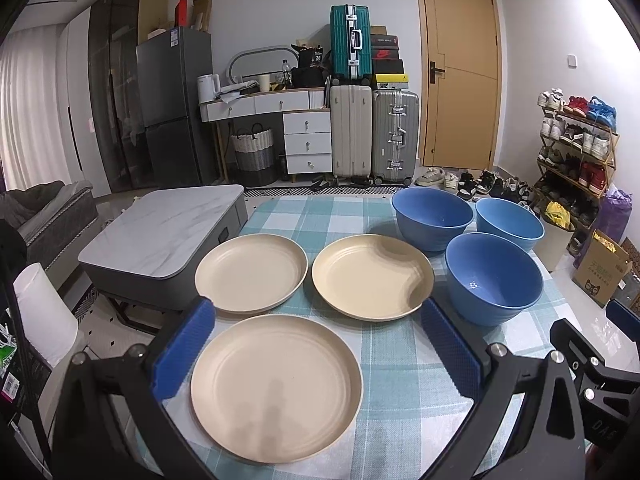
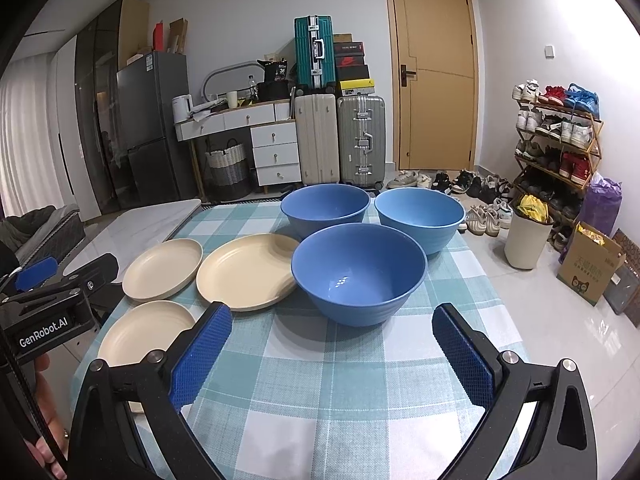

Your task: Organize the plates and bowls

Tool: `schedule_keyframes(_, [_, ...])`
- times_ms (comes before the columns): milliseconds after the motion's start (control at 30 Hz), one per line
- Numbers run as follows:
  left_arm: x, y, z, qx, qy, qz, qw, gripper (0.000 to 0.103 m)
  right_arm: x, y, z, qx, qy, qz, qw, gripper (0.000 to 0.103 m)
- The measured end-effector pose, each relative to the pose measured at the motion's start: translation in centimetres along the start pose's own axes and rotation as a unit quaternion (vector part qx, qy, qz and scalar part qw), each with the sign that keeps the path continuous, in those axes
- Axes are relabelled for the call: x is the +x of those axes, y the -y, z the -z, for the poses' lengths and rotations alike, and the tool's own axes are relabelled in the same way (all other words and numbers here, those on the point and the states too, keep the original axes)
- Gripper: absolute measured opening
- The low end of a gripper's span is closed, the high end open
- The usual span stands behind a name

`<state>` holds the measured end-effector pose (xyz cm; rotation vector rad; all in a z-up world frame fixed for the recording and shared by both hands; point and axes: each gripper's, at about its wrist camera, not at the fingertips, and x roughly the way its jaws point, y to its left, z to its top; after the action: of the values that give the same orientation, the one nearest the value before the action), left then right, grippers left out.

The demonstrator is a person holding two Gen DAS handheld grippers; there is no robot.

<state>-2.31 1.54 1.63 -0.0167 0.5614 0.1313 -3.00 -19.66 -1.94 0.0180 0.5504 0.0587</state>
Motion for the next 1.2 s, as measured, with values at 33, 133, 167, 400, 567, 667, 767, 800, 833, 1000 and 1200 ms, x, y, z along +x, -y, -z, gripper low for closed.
schedule_keyframes(33, [0.0,-0.1,0.0,0.0,-0.001,0.0,1.0,0.103,0.0,0.0,0.0,-0.001,-0.001,0.0,1.0,0.103])
schedule_keyframes(133, [0.4,-1.1,-0.8,-0.001,-0.005,-0.004,1.0,0.103,0.3,-0.3,0.0,-0.007,-0.006,-0.006,1.0,0.103])
schedule_keyframes(167, [0.5,-2.0,-1.2,-0.007,-0.004,-0.007,0.9999,0.103,0.3,-0.5,-0.2,-0.013,-0.005,-0.01,1.0,0.103])
schedule_keyframes(400, [3.1,-10.3,-4.0,-0.059,-0.02,-0.018,0.9979,0.103,-1.2,-3.8,-4.1,-0.085,0.053,-0.064,0.993,0.103])
schedule_keyframes(567, [7.2,-15.4,-4.4,-0.1,-0.031,-0.016,0.9944,0.103,0.4,-7.3,-7.2,-0.114,0.052,-0.153,0.98,0.103])
schedule_keyframes(667, [9.9,-17.2,-4.2,-0.105,-0.057,-0.048,0.9917,0.103,2.6,-10.3,-9.1,-0.146,0.04,-0.173,0.973,0.103])
schedule_keyframes(767, [13.0,-18.4,-3.8,-0.11,-0.094,-0.063,0.9875,0.103,5.2,-13.3,-11.0,-0.165,0.016,-0.202,0.965,0.103])
schedule_keyframes(800, [14.0,-18.9,-3.6,-0.108,-0.105,-0.069,0.9862,0.103,6.0,-14.2,-11.7,-0.166,0.01,-0.214,0.962,0.103])
schedule_keyframes(833, [14.9,-19.1,-3.4,-0.108,-0.112,-0.07,0.9853,0.103,7.3,-15.2,-12.4,-0.165,-0.001,-0.232,0.959,0.103])
schedule_keyframes(1000, [19.2,-20.2,-2.9,-0.106,-0.137,-0.067,0.9826,0.103,13.4,-18.4,-14.8,-0.143,-0.051,-0.305,0.94,0.103])
schedule_keyframes(1200, [23.6,-21.2,-1.9,-0.108,-0.182,-0.063,0.9752,0.103,23.0,-22.6,-15.4,-0.146,-0.143,-0.285,0.936,0.103])
